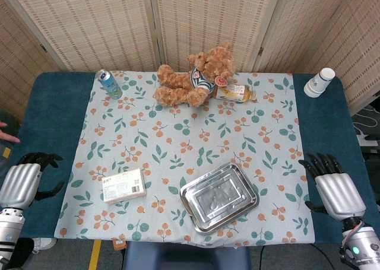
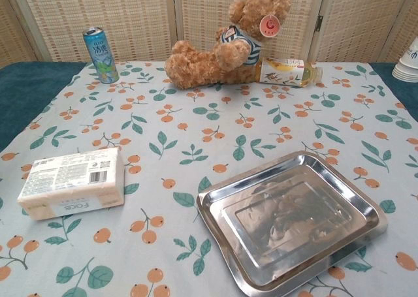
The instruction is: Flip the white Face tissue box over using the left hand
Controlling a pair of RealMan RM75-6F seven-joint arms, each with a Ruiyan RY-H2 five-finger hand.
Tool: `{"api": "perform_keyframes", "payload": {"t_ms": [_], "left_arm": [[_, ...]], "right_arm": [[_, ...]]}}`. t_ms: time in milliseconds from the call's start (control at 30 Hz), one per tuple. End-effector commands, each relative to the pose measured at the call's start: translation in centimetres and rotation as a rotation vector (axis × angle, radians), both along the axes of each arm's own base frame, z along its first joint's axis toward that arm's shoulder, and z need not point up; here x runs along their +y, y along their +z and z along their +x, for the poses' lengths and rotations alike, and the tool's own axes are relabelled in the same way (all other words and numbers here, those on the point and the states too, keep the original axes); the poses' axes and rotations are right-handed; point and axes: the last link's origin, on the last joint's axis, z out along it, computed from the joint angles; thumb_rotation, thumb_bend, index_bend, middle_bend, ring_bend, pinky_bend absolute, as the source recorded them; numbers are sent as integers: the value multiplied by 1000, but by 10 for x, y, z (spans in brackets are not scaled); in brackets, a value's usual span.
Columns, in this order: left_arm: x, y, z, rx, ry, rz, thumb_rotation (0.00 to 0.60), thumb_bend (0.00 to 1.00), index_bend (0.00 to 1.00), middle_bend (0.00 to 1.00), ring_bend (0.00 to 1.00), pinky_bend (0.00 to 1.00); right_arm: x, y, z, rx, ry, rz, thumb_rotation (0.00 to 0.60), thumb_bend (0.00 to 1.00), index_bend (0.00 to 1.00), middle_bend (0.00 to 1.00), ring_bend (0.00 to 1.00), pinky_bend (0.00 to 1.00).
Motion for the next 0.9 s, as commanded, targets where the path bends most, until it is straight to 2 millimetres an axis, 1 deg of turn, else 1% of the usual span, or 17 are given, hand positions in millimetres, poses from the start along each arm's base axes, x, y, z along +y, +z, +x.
{"api": "perform_keyframes", "payload": {"t_ms": [33, 633, 800, 900], "left_arm": [[0, -1, 0, -1, 2, -5, 600, 258, 337, 405, 208, 181], [-1, -6, 3, 10, -13, -31, 600, 258, 337, 405, 208, 183], [-5, -11, 16, -27, -23, -43, 600, 259, 337, 405, 208, 184], [-7, -23, 29, -59, -9, -91, 600, 259, 334, 405, 208, 185]], "right_arm": [[0, 0, 0, 0, -2, 1, 600, 119, 154, 45, 0, 0], [-1, 1, 1, -4, -5, -4, 600, 118, 153, 45, 0, 0], [-1, 1, -1, -7, -16, 2, 600, 118, 152, 45, 0, 0], [-1, 3, 0, -12, -13, -4, 600, 119, 150, 45, 0, 0]]}}
